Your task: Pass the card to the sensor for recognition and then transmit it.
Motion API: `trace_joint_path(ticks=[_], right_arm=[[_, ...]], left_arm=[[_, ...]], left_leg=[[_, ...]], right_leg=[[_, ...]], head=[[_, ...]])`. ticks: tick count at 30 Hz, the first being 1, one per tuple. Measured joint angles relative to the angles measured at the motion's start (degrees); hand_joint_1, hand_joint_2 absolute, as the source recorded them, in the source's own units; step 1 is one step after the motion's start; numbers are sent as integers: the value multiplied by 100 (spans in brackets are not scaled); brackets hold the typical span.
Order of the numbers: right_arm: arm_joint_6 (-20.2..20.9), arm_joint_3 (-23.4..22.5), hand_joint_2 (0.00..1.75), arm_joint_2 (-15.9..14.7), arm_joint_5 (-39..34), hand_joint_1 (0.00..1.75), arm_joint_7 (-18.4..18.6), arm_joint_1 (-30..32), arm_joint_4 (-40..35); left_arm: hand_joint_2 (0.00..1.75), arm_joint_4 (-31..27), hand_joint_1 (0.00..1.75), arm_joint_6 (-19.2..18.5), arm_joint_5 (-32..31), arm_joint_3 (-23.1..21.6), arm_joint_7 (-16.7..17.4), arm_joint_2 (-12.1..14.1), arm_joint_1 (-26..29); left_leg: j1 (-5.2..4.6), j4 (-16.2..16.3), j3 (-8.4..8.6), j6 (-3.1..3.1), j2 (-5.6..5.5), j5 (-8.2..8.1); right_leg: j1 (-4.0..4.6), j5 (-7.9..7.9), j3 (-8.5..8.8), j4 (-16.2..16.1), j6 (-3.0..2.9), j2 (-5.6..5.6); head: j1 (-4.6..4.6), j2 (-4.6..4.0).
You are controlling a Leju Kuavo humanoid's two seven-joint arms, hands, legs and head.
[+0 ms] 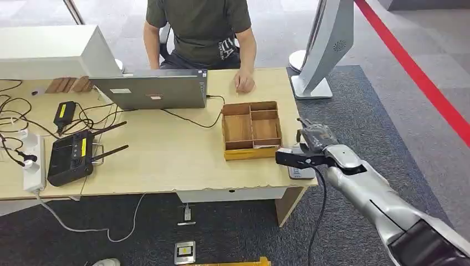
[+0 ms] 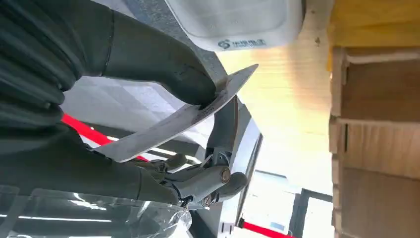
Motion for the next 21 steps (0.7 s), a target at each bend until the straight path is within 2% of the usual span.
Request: trace_joint_path(ticks=[21], right_arm=[[68, 2, 175, 11, 17, 175, -72, 37, 332]], left_arm=[[0, 0, 0, 20, 48, 20, -7, 0, 0]], left_leg=[[0, 0, -1, 0, 0, 0]], right_leg=[[0, 0, 1, 0, 0, 0]], head=[[0, 0]])
